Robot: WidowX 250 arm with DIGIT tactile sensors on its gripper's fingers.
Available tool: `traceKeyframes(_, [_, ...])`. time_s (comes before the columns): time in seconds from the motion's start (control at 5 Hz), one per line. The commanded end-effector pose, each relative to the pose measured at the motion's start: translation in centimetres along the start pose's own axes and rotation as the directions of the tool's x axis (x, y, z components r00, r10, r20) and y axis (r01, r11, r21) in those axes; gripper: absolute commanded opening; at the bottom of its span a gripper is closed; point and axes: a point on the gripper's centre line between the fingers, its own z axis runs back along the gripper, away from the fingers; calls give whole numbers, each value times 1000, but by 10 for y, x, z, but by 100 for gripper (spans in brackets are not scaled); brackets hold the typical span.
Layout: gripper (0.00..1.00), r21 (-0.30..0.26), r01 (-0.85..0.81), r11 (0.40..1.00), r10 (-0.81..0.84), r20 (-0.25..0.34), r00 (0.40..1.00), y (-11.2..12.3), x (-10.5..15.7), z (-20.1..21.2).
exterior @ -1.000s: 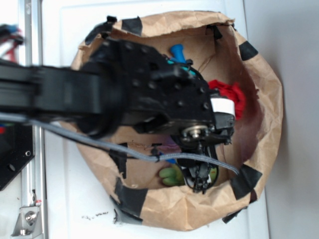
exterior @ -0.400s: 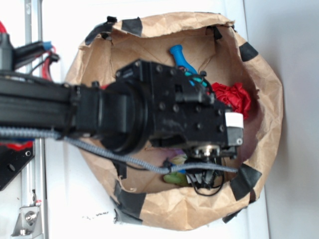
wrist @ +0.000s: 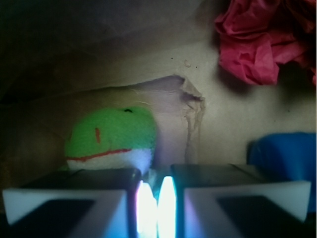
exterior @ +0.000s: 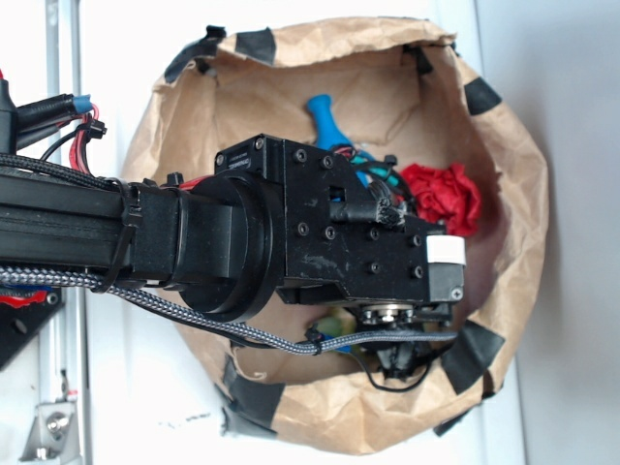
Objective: Grab the green animal.
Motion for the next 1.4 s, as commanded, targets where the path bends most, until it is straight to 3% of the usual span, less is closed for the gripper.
traceKeyframes(0.0, [100,-77,22,997,-18,51,999,3,-3,16])
traceKeyframes(0.2, [100,-164,21,986,-10,70,998,16,-7,34])
traceKeyframes(0.4, [100,-215,14,976,0,62,998,26,-6,41])
traceKeyframes(0.8, [100,-269,19,963,-4,54,999,37,-4,46])
traceKeyframes(1.0, [100,-253,43,967,-34,39,999,30,-6,43])
traceKeyframes(1.2, [100,-188,79,979,-78,12,997,14,-7,31])
